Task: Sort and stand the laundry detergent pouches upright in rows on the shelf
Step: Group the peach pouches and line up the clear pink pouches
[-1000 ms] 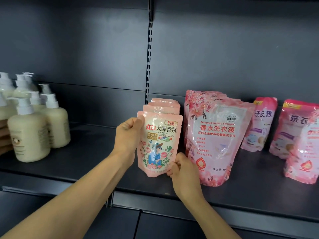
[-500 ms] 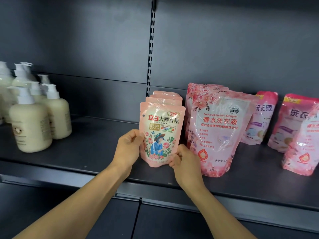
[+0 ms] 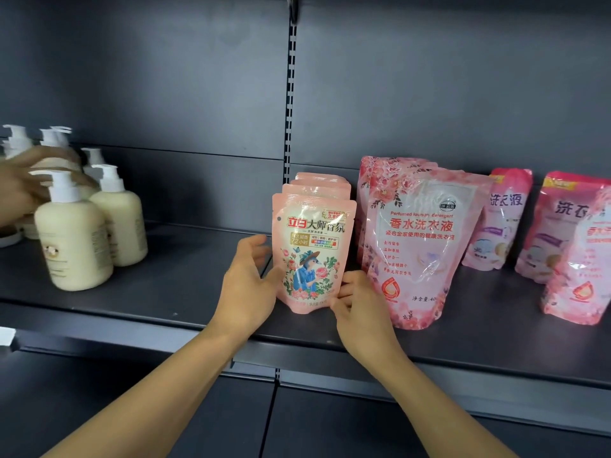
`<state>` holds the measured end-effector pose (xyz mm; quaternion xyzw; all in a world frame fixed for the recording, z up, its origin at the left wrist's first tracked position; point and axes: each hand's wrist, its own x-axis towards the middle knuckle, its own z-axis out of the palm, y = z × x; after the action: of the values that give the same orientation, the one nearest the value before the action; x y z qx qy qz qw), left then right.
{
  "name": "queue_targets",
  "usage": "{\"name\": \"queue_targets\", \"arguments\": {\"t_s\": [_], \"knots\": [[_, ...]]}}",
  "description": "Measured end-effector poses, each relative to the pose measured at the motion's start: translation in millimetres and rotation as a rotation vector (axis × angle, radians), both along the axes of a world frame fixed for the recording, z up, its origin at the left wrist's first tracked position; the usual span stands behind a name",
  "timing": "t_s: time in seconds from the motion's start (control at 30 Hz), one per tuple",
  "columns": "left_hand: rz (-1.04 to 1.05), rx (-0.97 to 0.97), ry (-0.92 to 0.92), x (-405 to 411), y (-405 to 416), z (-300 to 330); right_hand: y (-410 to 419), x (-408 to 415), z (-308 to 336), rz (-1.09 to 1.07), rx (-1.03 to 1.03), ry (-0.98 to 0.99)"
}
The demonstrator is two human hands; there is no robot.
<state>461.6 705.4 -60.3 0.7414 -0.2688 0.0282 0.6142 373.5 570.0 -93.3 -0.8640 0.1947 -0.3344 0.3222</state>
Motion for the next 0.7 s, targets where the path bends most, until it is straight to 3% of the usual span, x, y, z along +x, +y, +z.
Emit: {"name": "queue_targets", "arguments": {"t_s": [0.17,0.4,0.7], "knots": [[0.086,0.069,-0.32,-32,10,7,11,-44,5,-0.007,-0.088,0.022],[-0.129,0.16,-0.571,-82,-25,17,-31,-116,23,-0.194,-0.347,0.009],[-0.395,0.179,-0.58,-143,-121,21,-141,-212,49,-0.397,-0.289,-0.027]]}}
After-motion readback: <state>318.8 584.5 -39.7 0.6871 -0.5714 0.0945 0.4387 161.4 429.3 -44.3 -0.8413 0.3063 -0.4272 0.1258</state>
